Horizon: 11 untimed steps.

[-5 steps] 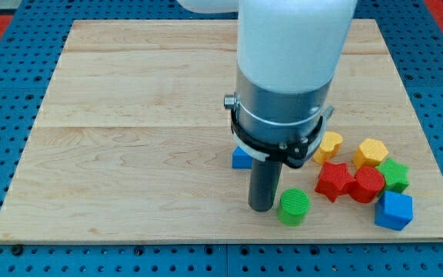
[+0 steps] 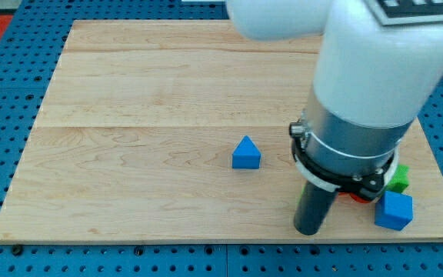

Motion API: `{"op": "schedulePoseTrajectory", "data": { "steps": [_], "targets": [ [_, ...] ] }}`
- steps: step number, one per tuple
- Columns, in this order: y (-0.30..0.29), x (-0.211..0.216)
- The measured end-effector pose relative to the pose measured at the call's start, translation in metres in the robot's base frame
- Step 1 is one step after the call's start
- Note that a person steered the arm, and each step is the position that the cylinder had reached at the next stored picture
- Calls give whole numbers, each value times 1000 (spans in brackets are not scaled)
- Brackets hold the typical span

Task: Push the green circle into the red star

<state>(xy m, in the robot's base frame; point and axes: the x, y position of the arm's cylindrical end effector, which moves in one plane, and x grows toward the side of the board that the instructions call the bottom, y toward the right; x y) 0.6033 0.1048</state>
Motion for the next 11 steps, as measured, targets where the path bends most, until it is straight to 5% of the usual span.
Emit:
{"op": "schedulePoseTrajectory", "data": {
  "steps": [3,5,8,9,11],
  "targets": [
    [3,-2],
    [-70,-8],
    [-157,-110],
    [-131,-111],
    [9,-111]
  ]
}}
